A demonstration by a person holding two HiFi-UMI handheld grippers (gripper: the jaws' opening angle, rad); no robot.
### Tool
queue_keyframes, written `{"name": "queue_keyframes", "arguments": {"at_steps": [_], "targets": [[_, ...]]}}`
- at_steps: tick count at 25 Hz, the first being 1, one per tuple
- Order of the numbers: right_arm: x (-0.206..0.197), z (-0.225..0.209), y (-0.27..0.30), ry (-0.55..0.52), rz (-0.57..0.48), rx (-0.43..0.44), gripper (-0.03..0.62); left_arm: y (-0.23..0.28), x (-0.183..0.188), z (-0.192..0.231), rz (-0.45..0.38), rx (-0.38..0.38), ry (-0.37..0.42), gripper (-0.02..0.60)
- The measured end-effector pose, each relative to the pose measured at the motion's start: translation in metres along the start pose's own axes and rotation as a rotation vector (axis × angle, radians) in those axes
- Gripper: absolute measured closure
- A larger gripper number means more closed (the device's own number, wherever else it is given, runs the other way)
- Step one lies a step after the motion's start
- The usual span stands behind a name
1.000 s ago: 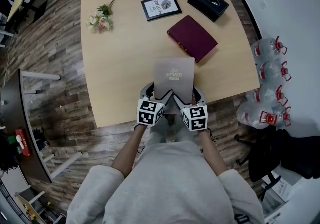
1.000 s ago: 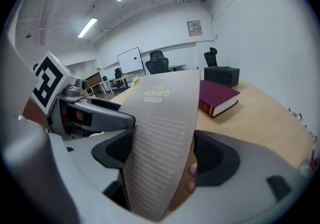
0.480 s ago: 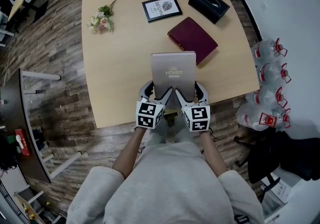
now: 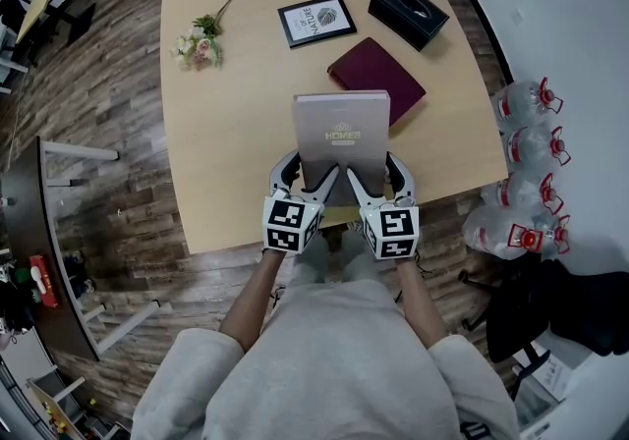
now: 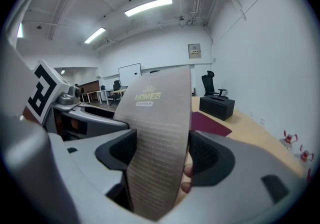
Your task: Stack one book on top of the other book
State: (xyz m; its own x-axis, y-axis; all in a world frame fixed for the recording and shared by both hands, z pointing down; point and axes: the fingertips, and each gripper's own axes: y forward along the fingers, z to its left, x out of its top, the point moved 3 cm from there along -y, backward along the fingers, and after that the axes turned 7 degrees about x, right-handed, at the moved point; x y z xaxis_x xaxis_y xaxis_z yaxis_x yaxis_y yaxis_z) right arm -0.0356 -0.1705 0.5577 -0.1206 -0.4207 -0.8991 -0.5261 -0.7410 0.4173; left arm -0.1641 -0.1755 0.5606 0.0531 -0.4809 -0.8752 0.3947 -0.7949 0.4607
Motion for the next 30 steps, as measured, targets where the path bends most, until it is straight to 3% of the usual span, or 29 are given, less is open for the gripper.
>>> {"name": "queue_keyframes", "arguments": {"at_steps": [15,30], "targets": [[0.052,-0.033,-0.011,-0.029,-0.103,-0.071,0.275,0.021,0.06,-0.017,-0.084,-0.039,0.04,0.256],[0.079,-0.091,-0.009,-0.019,-0.135,-0.117,0.286,0.071,0.1,-0.041,-0.095,-0.071,0.03,0.256]]}}
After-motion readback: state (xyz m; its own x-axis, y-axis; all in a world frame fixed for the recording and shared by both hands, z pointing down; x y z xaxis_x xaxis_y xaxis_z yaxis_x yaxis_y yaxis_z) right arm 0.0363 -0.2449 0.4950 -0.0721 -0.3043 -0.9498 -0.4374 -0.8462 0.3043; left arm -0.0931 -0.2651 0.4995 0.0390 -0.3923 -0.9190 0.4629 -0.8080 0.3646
